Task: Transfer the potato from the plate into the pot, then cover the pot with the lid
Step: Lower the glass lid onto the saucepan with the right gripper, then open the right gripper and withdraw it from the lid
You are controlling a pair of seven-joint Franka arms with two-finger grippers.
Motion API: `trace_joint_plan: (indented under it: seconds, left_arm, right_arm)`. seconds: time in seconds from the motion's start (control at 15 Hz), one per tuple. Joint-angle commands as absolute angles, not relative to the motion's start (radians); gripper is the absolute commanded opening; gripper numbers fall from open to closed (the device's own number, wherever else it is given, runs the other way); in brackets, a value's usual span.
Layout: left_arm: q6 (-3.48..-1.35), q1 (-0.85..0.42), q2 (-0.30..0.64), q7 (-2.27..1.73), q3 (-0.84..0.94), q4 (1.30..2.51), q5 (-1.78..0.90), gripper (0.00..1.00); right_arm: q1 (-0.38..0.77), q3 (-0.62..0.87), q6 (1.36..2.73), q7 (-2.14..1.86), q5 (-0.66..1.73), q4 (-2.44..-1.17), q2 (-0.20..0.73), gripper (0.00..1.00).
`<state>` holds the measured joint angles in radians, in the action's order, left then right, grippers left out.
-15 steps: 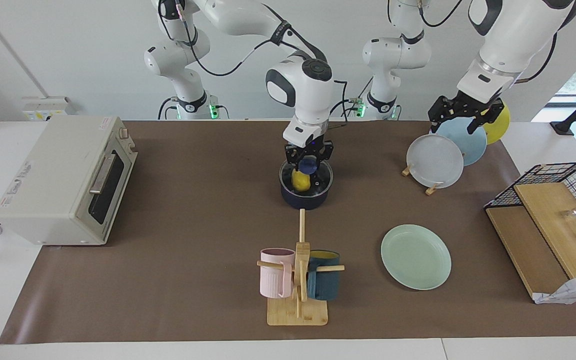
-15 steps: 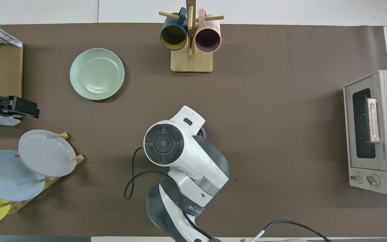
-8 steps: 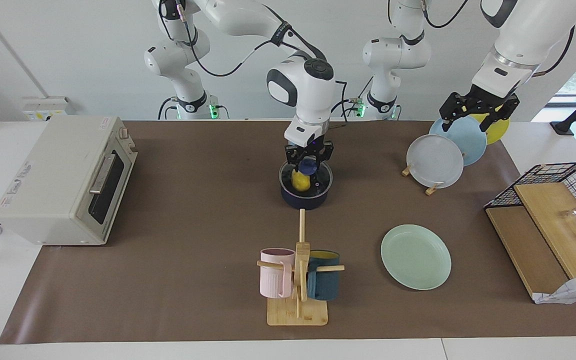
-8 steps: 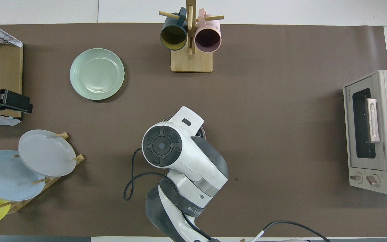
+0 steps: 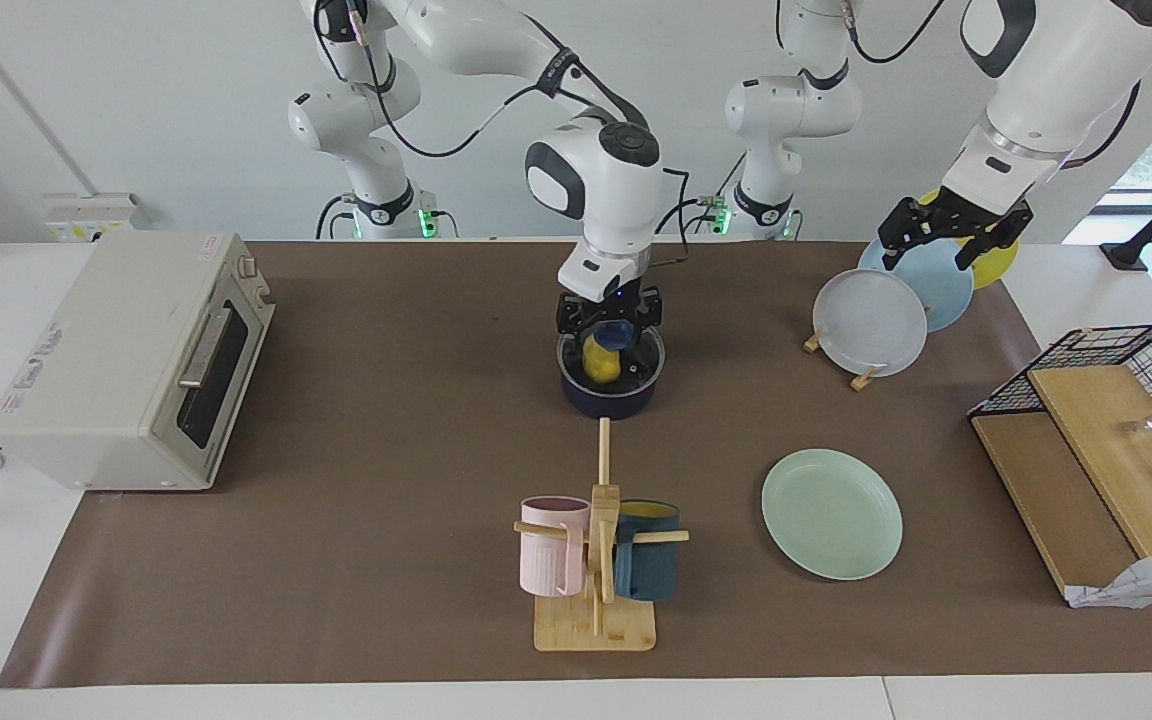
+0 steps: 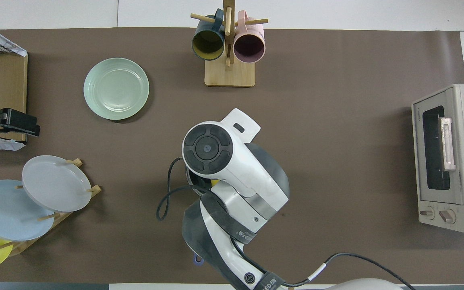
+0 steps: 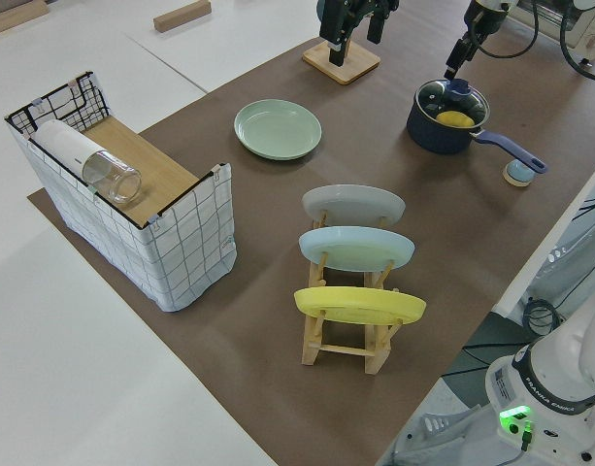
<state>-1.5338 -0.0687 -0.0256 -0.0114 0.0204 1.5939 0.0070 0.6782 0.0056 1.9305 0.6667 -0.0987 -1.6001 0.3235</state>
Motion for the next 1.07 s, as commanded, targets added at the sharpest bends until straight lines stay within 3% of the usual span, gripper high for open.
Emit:
trace_joint_plan:
  seconds: [0.0,0.4,0.6,1.0]
  left_arm:
    - [-1.571,-0.051,-0.049,-0.032,0.038,1.62,0.003,1.0]
    - [-1.555,-0.051,-0.051,-0.021,0.04,1.623,0.005,1.0]
    - [-1.554,-0.058,-0.051,-0.021,0.04,1.623,0.005,1.0]
    - [-1.548,-0.066,-0.051,-0.025,0.035,1.623,0.005,1.0]
  right_arm:
    - [0.588,0.017,1.806,0.562,-0.098,-1.522,0.284,1.0]
    - [0.448,0.014,1.593,0.456,-0.051,-1.486,0.146,1.0]
    - [0.322,0.012,1.485,0.341,-0.025,-1.486,0.089,1.0]
    - [0.195,0.006,1.436,0.215,-0.025,-1.557,-0.021,1.0]
